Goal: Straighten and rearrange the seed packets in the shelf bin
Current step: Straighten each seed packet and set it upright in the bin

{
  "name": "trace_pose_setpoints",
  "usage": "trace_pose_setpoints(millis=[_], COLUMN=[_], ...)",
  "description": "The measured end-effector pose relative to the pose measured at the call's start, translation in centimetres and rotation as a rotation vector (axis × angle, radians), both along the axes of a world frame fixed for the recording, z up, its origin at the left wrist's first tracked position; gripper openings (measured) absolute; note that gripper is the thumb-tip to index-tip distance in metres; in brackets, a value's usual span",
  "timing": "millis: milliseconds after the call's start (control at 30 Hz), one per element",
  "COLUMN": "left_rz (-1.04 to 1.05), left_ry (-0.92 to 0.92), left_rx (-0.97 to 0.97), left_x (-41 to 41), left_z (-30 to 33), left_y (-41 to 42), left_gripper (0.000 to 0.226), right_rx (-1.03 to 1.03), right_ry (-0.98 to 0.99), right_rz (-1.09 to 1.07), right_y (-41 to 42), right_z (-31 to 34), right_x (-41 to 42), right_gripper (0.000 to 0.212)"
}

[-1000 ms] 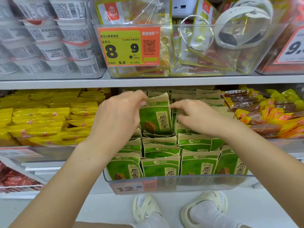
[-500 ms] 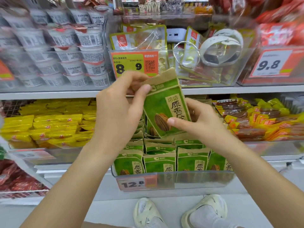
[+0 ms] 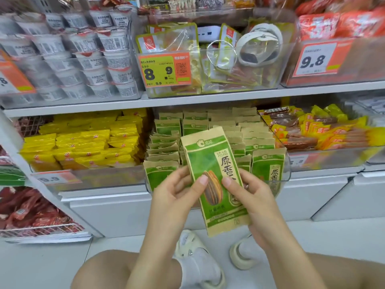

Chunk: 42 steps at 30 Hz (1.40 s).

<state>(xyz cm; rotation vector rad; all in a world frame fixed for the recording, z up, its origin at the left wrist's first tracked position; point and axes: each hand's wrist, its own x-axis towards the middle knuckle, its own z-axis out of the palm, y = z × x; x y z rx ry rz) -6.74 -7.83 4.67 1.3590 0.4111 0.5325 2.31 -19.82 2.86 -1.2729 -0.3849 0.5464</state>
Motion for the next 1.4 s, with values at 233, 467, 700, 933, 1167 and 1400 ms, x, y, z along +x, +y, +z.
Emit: trace_pose_setpoints(millis=[233, 467, 700, 933, 1167, 1400], left_rz=[0.079, 0.131, 0.097, 0.136, 0.297, 0.165], left_ry=[0.075, 0.071, 0.014, -0.022, 0.067, 0.052], left_rx=[-0.106, -0.146, -0.21, -0.232, 0.158, -0.125], left_x=[-2.0, -2.9, -2.9, -2.5, -1.9, -1.7], left_z=[-2.0, -3.3, -4.0, -4.8, -5.6, -5.3], left_y=[-2.5, -3.4, -2.9, -3.4, -4.1, -4.5], left_gripper=[0.042, 0.044, 0.037, 0.021, 0.023, 0.056], right_rx=[0.009, -0.021, 0.063, 0.1, 0.035, -0.034], right_ry=[0.295, 0.289, 0.288, 0.281, 0.143, -0.082], right_rz=[0.005, 0.089, 0.087, 0.067, -0.006, 0.042], right_y=[-3.0, -3.5, -3.2, -3.2, -3.0, -3.0], right_z=[-2.3, -2.8, -3.1, -3.3, -3.7, -3.3], right_x=[-3.4, -4.4, -4.4, -4.1, -4.3, -4.5], right_gripper=[0.041, 0.041, 0.04, 0.04, 0.039, 0.039])
